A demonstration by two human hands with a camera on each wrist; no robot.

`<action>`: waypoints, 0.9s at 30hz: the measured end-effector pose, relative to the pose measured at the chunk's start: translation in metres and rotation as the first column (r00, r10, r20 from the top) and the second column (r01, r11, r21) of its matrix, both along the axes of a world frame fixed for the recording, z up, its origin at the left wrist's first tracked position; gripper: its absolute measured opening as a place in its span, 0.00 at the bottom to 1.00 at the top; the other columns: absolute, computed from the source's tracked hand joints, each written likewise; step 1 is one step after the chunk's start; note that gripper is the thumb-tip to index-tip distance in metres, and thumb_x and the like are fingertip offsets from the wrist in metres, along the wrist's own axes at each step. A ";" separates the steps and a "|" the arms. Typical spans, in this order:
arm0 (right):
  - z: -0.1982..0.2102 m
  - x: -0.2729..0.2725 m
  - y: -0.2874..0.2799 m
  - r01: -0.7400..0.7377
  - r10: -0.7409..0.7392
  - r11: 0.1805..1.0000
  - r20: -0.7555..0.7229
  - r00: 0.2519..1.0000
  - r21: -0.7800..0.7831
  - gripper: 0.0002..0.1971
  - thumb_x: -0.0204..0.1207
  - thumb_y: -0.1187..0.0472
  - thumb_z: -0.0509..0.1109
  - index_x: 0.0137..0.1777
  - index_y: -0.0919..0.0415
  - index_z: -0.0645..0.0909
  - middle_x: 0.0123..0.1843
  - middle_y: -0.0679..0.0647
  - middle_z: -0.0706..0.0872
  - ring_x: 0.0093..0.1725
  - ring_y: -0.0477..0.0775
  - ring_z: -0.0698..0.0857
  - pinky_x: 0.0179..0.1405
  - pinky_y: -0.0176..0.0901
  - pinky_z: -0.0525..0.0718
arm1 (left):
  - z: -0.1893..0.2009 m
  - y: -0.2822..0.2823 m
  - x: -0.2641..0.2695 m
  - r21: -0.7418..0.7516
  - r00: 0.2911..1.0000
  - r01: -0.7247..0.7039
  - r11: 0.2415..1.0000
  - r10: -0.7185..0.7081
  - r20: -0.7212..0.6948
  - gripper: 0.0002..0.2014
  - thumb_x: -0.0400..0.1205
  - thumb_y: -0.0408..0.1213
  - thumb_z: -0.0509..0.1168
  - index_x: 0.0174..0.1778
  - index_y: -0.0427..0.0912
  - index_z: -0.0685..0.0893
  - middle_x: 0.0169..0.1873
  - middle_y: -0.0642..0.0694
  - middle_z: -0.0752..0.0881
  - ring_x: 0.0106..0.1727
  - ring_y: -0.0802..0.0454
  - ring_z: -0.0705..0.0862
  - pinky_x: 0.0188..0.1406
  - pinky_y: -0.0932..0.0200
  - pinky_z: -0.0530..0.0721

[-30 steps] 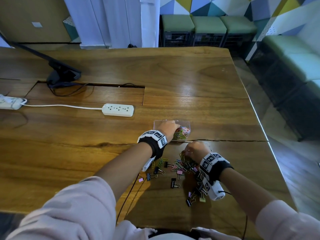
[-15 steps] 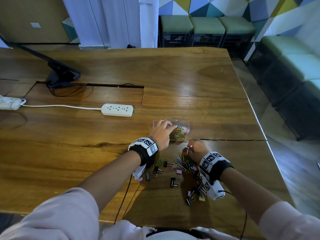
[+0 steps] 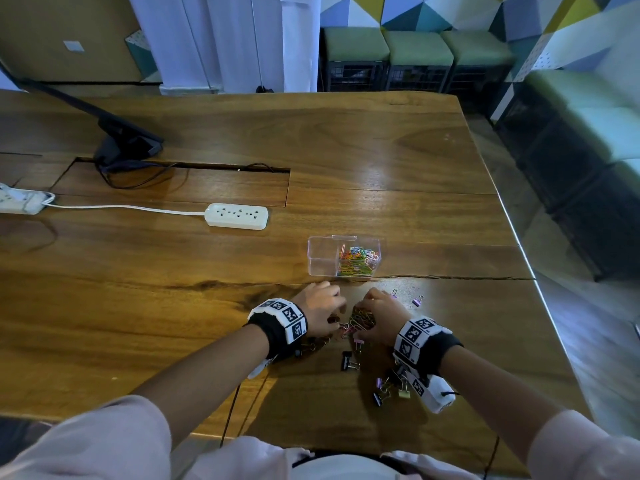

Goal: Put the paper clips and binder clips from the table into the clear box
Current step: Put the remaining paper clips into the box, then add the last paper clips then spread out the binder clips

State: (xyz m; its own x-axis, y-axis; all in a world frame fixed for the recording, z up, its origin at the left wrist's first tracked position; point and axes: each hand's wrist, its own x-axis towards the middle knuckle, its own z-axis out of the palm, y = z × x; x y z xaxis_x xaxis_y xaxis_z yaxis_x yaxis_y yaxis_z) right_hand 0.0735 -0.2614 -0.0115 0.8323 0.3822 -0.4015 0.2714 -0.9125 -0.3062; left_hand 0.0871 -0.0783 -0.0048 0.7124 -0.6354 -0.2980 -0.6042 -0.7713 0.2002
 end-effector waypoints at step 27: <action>0.002 0.012 0.014 -0.019 0.014 0.998 -0.095 0.995 -0.054 0.10 0.71 0.60 0.75 0.52 0.57 0.86 0.57 0.52 0.85 0.56 0.52 0.84 0.57 0.43 0.84 | -0.004 0.017 0.001 -0.013 0.949 -0.212 0.977 0.203 -0.241 0.20 0.77 0.46 0.70 0.63 0.45 0.80 0.60 0.47 0.75 0.61 0.50 0.76 0.58 0.55 0.78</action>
State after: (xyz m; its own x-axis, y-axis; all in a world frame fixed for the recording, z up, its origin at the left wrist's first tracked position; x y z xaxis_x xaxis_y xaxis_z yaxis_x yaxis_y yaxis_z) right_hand 0.0851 -0.2474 -0.0092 0.7833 0.3704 -0.4992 0.2584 -0.9244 -0.2805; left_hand 0.0883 -0.0611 -0.0088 0.7413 -0.4953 -0.4529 -0.3634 -0.8635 0.3496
